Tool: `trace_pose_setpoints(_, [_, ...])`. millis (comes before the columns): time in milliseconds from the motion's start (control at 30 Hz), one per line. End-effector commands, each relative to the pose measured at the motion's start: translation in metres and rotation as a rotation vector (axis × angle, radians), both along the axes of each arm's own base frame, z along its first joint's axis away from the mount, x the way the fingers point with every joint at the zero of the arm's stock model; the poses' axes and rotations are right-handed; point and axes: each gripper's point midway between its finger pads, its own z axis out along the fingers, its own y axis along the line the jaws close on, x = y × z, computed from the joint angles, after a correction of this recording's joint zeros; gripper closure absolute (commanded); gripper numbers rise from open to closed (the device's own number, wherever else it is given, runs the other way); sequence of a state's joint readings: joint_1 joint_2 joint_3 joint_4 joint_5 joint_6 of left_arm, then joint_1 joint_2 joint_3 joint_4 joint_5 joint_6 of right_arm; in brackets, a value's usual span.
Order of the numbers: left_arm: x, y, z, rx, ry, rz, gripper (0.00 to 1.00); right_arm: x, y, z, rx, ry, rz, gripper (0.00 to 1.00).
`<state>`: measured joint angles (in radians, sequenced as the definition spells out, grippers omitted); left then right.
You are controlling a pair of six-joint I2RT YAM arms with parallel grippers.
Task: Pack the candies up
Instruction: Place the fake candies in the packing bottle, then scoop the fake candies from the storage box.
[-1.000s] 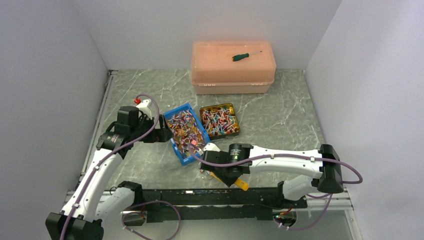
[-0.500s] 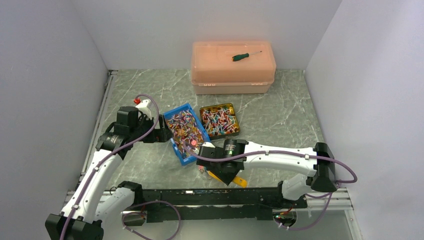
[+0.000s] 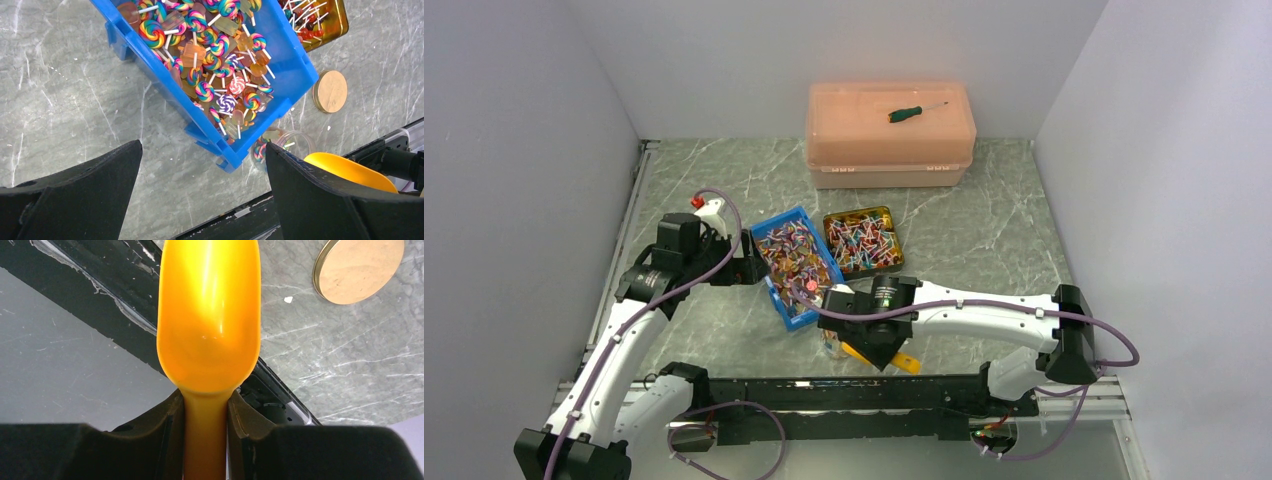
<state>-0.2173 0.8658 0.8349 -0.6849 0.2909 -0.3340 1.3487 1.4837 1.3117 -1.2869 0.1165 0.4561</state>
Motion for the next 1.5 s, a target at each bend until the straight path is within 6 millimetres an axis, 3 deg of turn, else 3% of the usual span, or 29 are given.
trace_pose_setpoints(0, [0.005, 0.001, 0.004, 0.005, -0.033, -0.004, 0.01, 0.003, 0.003, 0.024, 0.07, -0.021, -0.013, 1.0])
trace_pose_setpoints(333, [0.006, -0.005, 0.0, -0.02, -0.003, -0.019, 0.01, 0.022, 0.026, 0.047, 0.159, -0.102, -0.035, 1.0])
trace_pose_setpoints(633, [0.011, -0.012, -0.014, -0.039, 0.094, -0.023, 0.05, 0.061, 0.055, 0.057, 0.213, -0.173, -0.099, 1.0])
trace_pose_setpoints(1033, [0.025, -0.025, -0.02, -0.071, 0.162, -0.059, 0.27, 0.101, 0.093, 0.04, 0.212, -0.173, -0.124, 1.0])
trace_pose_setpoints(1300, [0.026, -0.028, -0.035, -0.082, 0.216, -0.079, 0.54, 0.126, 0.104, 0.016, 0.188, -0.121, -0.154, 1.0])
trace_pose_setpoints(1467, [0.027, -0.025, -0.037, -0.092, 0.222, -0.07, 0.65, 0.138, 0.113, 0.001, 0.185, -0.103, -0.159, 1.0])
